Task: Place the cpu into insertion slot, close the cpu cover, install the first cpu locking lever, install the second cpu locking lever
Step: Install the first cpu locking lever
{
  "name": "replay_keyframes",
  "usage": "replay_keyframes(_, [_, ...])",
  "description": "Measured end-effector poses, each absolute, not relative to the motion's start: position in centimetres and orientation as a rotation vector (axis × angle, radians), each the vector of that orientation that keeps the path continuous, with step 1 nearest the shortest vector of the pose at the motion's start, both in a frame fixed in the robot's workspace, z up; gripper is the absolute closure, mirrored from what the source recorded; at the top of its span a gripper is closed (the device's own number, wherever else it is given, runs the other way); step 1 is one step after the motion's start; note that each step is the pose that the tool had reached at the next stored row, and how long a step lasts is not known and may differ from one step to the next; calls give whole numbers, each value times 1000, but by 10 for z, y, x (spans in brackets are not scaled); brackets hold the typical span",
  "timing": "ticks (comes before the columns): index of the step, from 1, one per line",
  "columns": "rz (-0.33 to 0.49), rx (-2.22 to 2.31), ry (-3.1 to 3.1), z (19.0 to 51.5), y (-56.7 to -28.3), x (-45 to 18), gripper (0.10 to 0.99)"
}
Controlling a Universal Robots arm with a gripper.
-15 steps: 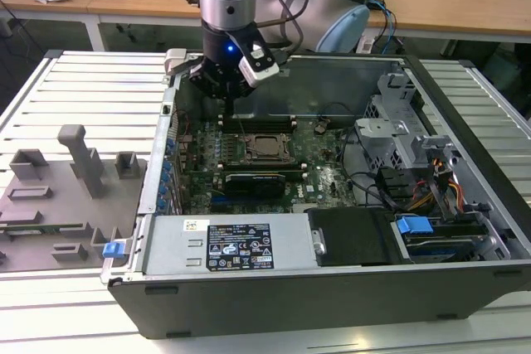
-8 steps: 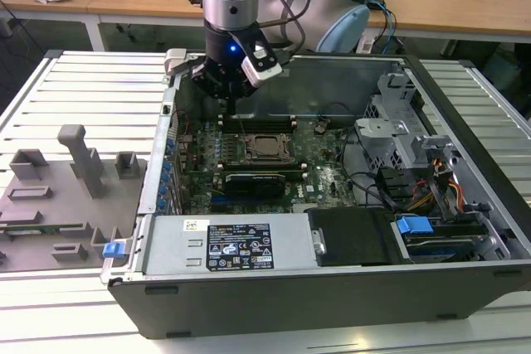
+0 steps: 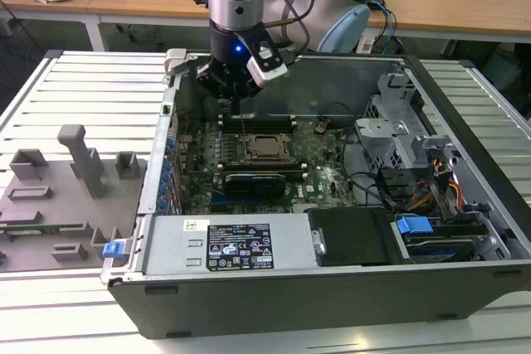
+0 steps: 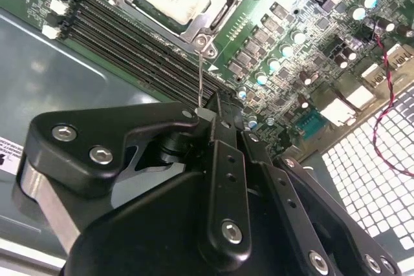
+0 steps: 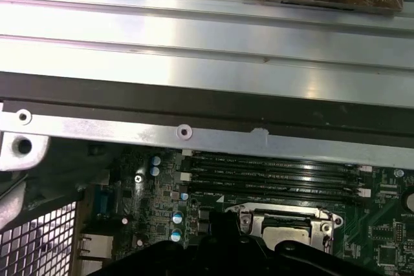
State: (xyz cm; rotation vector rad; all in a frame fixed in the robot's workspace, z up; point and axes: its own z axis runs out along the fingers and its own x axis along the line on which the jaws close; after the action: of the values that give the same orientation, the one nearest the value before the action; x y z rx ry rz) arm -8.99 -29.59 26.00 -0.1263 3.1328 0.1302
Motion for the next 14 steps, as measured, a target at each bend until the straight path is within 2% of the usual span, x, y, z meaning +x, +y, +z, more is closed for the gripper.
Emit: replay_keyframes(14, [130, -126, 3133, 258, -296, -69, 980])
